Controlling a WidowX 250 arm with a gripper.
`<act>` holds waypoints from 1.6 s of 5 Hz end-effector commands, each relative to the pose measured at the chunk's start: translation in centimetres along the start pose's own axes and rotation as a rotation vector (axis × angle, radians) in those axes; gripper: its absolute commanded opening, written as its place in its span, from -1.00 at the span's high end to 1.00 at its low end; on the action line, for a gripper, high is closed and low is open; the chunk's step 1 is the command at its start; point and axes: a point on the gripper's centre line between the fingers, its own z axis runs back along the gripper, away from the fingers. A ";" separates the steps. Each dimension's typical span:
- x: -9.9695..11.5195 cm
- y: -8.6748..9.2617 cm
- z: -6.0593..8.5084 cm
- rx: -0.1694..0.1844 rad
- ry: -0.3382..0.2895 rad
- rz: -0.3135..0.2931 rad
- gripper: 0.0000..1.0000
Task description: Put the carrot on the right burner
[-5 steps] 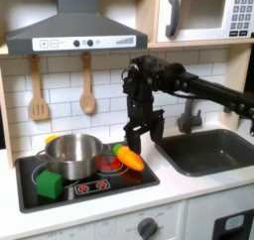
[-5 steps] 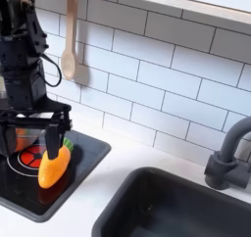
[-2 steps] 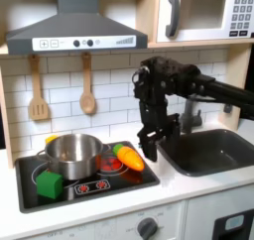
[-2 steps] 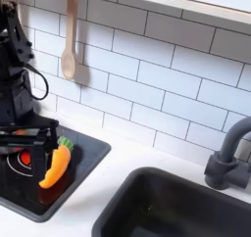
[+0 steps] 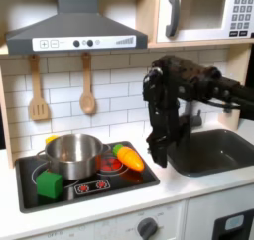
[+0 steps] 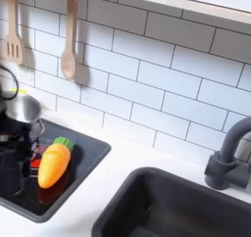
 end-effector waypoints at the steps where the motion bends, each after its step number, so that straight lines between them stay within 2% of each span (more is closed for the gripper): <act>1: -0.5 0.3 2.1 -0.027 -0.163 -0.015 -1.00; 2: 0.0 0.5 3.0 -0.035 -0.208 -0.014 -1.00; 3: 0.7 0.8 3.3 -0.066 -0.271 -0.021 -1.00; 4: 0.8 0.8 3.7 -0.081 -0.305 -0.029 -1.00; 5: 1.7 0.2 5.3 -0.111 -0.353 -0.042 -1.00; 6: 2.2 0.1 6.9 -0.099 -0.410 -0.044 -1.00; 7: 2.2 0.5 6.2 -0.088 -0.366 -0.040 -1.00; 8: 2.2 0.5 5.7 -0.026 -0.289 -0.036 -1.00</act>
